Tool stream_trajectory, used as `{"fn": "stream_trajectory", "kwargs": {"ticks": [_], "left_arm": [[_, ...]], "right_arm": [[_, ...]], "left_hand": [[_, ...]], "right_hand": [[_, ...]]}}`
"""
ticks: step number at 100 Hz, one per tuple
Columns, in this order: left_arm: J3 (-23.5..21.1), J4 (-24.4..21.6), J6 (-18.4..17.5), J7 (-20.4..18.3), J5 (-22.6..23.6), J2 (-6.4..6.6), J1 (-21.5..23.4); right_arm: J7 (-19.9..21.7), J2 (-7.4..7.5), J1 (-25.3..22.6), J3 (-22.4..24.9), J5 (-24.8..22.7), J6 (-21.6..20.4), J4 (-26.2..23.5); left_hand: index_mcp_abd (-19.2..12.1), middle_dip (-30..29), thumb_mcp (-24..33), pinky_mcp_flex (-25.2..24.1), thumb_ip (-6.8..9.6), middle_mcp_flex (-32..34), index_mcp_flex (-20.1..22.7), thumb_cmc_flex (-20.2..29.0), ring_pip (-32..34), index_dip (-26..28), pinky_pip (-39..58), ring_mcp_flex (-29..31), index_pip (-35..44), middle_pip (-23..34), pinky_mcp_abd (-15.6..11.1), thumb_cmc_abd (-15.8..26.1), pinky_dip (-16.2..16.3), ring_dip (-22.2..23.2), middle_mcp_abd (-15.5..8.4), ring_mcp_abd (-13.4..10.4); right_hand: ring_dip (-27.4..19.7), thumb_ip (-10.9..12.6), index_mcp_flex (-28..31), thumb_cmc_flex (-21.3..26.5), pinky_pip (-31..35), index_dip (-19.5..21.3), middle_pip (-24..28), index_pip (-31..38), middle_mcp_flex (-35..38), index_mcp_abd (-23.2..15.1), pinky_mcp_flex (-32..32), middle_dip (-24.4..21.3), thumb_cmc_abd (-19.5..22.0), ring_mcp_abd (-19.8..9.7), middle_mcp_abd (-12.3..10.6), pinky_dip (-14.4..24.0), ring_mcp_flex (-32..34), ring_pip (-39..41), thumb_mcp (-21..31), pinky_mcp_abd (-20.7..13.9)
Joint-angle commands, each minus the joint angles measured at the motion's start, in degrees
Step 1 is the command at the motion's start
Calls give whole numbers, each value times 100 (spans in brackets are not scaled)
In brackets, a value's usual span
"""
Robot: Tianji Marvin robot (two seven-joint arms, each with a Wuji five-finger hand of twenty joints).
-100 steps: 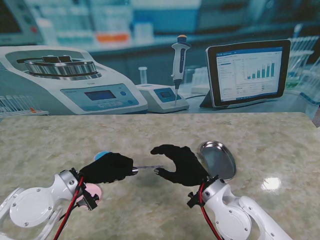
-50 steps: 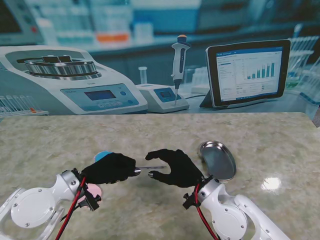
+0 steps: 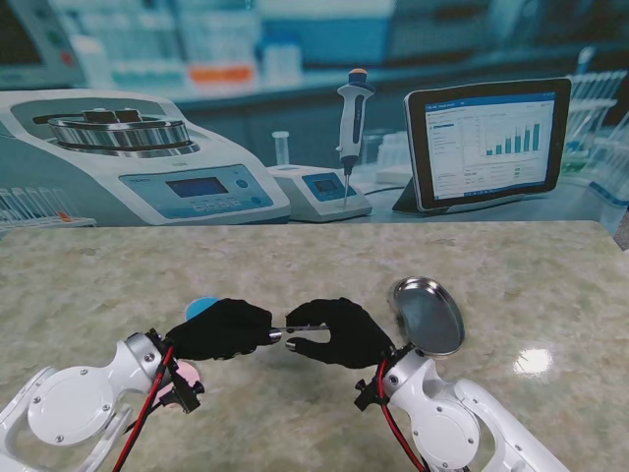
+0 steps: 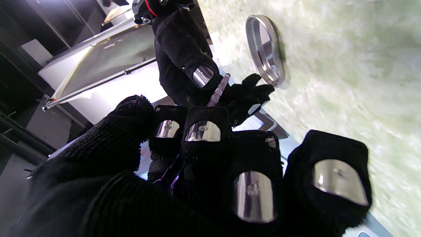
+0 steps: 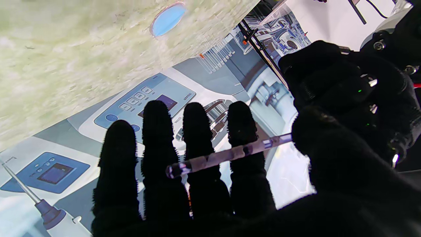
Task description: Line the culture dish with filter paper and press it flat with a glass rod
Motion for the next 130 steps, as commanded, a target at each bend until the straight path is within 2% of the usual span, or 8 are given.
{"fn": "stream_trajectory", "kwargs": {"ticks": [1,19,33,46,54,82,94,130], "left_arm": [[22,3,33,-13,-22,-11,5],[41,9,30,-17,-38,-10,-6],[54,12,36,-20,-37,-10,-16],[64,13,48,-30,-46,-8,-22],[68,8,59,-40,-54,-6,-23],[68,3,95,-102,-79,5,-23],[69,-2,109,-113,-92,6,-21],[64,7,134,-222,-144,26,-46]], "right_arm": [[-21,-39,21,-53,12,-20,65],[-144,-73,106,-140,22,-25,180],[-181,-78,140,-172,-15,-30,219],[-165,-74,160,-192,-27,-1,229],[-150,-75,176,-207,-11,26,239],[-344,-104,225,-253,-151,26,332],[-378,-97,231,-252,-271,40,335],[-641,-145,264,-294,-368,46,430]], "left_hand": [[966,8,20,283,192,430,134,38,473,139,1181,328,498,545,-101,115,7,2,-839,-931],[966,8,18,283,192,430,135,38,473,139,1180,328,498,545,-99,118,8,2,-839,-931],[966,8,15,283,193,430,135,41,473,139,1179,328,498,545,-98,116,9,2,-839,-931],[966,8,11,283,192,430,135,48,472,139,1179,328,498,545,-98,117,10,2,-839,-932],[966,8,8,283,192,429,135,45,472,139,1178,328,498,545,-98,118,11,2,-838,-933],[977,19,-32,283,168,383,93,55,462,140,1178,329,465,535,-98,136,13,-10,-807,-924],[981,26,-59,283,151,363,65,56,461,146,1177,329,449,528,-98,153,13,-15,-802,-925],[912,57,-236,276,62,184,-99,50,440,172,1047,326,393,471,-59,214,-69,-63,-783,-911]], "right_hand": [[165,-268,164,30,313,157,282,372,134,-236,114,203,-78,12,-140,191,219,309,66,-91],[825,-437,314,163,973,968,1568,1964,488,-688,472,1208,-262,14,-305,476,582,1605,113,-151],[1328,-432,744,105,1599,1618,2476,2732,919,-866,809,2031,-165,-83,-448,773,969,2676,204,-169],[1757,-300,1071,-182,2127,1989,3114,3111,1270,-761,1154,2791,5,-220,-570,1104,1328,3576,300,-151],[1936,-78,1314,-412,2318,2395,3356,3292,1499,-769,1411,3222,130,-279,-640,1489,1570,4025,334,-91],[2134,10,2640,-572,3165,3083,4129,4123,2556,-843,2542,3884,8,-422,-900,2049,2695,5081,304,168],[2131,80,3045,-539,3371,3345,4303,4287,2831,-800,2819,4162,-41,-545,-998,2060,2979,5305,414,157],[2196,183,3940,-594,4165,3671,4669,4503,3628,-665,3845,4612,12,-587,-932,1926,3800,6038,638,332]]}}
